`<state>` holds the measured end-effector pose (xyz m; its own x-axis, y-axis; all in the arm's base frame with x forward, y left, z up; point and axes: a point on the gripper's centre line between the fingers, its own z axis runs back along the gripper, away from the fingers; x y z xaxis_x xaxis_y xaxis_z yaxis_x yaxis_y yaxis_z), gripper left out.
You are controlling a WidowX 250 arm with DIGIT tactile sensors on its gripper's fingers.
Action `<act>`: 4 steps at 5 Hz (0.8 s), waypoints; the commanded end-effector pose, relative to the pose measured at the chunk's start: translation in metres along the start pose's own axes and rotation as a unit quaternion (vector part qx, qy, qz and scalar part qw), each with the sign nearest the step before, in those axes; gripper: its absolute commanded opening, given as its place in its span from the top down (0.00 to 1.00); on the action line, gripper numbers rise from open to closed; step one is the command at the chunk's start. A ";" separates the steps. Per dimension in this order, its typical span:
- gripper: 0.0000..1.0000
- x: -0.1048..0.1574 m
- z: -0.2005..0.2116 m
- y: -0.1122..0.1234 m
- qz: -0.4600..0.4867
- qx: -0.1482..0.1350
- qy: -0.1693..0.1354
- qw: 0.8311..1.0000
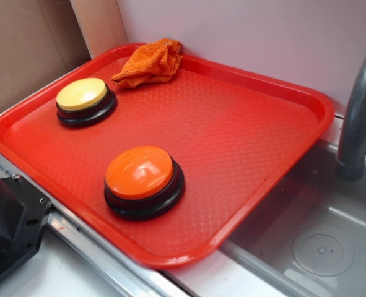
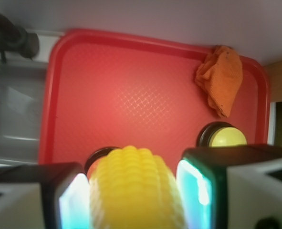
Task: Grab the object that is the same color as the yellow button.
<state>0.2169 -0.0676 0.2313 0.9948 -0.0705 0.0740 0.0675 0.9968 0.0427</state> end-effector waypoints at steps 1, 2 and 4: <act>1.00 -0.002 0.009 0.059 0.087 -0.005 -0.026 0.996; 1.00 0.001 0.001 0.080 0.103 0.004 -0.022 0.994; 1.00 -0.013 -0.026 0.098 0.125 0.005 -0.005 0.992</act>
<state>0.2116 0.0331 0.1938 0.9834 0.1774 0.0369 -0.1786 0.9834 0.0319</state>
